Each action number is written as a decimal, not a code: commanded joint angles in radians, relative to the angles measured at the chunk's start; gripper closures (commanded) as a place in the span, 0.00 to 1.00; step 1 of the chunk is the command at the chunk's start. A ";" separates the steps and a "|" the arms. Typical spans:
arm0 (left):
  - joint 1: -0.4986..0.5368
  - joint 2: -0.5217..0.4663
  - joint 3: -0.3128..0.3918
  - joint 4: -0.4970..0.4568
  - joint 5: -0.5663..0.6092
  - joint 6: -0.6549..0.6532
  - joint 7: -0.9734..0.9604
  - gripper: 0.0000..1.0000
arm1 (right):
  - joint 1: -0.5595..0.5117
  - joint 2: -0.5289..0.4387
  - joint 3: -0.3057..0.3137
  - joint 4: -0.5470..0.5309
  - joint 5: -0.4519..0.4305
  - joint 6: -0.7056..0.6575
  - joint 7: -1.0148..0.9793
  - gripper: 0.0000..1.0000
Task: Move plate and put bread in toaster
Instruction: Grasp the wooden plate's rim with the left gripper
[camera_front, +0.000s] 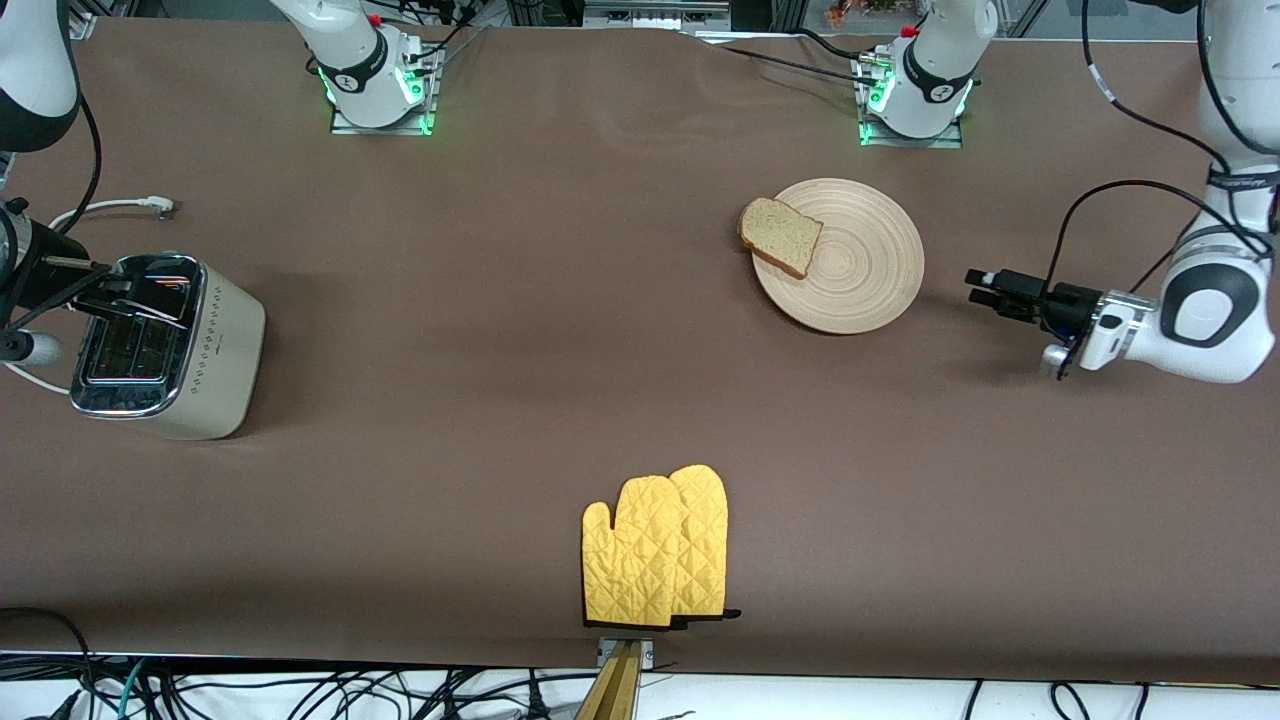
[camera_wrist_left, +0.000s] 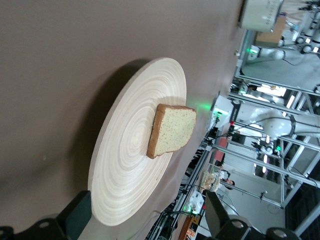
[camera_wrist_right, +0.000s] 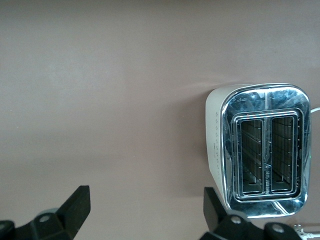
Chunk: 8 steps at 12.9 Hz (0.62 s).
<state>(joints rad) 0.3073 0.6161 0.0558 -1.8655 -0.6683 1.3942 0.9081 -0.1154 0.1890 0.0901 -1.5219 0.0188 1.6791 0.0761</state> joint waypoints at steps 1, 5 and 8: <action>-0.004 -0.025 -0.020 -0.134 -0.062 0.069 0.096 0.00 | -0.006 0.009 0.010 0.023 -0.023 -0.007 -0.009 0.00; -0.007 -0.055 -0.045 -0.264 -0.070 0.236 0.270 0.00 | -0.006 0.009 0.010 0.023 -0.025 -0.007 -0.013 0.00; -0.011 -0.047 -0.050 -0.274 -0.066 0.261 0.273 0.10 | -0.007 0.009 0.010 0.023 -0.023 -0.007 -0.013 0.00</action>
<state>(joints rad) 0.3030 0.6107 0.0087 -2.0948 -0.7110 1.6260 1.1477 -0.1153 0.1891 0.0901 -1.5217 0.0100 1.6791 0.0722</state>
